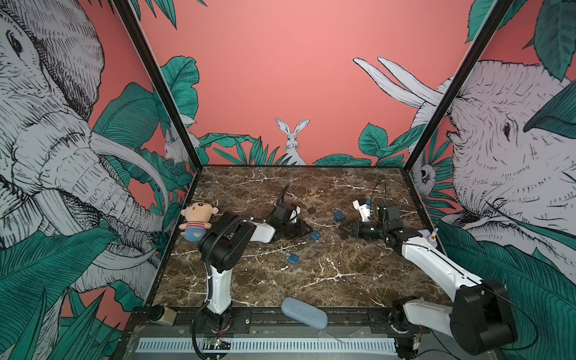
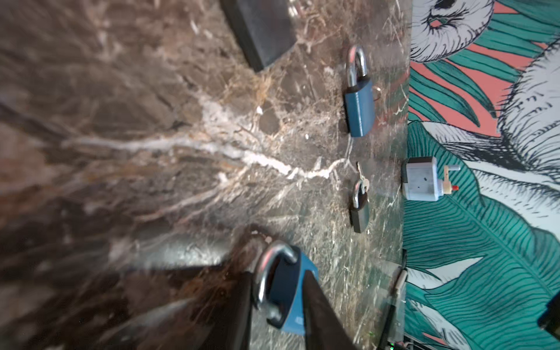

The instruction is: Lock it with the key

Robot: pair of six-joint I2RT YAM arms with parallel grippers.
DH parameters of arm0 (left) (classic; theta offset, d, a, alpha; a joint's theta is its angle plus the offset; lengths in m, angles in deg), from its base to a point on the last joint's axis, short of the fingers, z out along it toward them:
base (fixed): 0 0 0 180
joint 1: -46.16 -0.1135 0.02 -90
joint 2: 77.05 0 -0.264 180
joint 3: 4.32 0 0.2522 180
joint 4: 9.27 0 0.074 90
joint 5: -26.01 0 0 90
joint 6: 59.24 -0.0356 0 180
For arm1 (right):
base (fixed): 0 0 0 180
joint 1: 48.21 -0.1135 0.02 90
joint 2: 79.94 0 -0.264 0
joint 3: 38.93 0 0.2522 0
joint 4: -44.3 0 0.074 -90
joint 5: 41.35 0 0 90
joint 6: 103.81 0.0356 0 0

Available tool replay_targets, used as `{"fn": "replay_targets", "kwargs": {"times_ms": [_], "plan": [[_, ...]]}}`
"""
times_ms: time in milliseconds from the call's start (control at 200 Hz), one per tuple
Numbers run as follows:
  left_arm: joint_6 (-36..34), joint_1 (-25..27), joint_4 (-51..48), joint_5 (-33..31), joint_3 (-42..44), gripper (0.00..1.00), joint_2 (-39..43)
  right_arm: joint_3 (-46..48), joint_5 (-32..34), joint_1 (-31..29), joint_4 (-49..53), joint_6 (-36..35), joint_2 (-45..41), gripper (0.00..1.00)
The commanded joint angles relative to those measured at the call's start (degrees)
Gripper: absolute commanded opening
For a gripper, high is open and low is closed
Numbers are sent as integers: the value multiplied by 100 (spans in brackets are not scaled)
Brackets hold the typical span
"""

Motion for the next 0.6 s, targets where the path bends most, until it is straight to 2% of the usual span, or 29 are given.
{"fn": "replay_targets", "kwargs": {"times_ms": [0,330,595], "plan": [[-98,18,-333,-214,-1,35,221,12,47,-12,-185,1,-20,0],[-564,9,-1556,-998,-84,40,837,-160,332,-71,56,-184,74,0],[-768,-3,-2064,-1406,-5,40,1266,-506,872,-526,302,-585,565,0]]}}
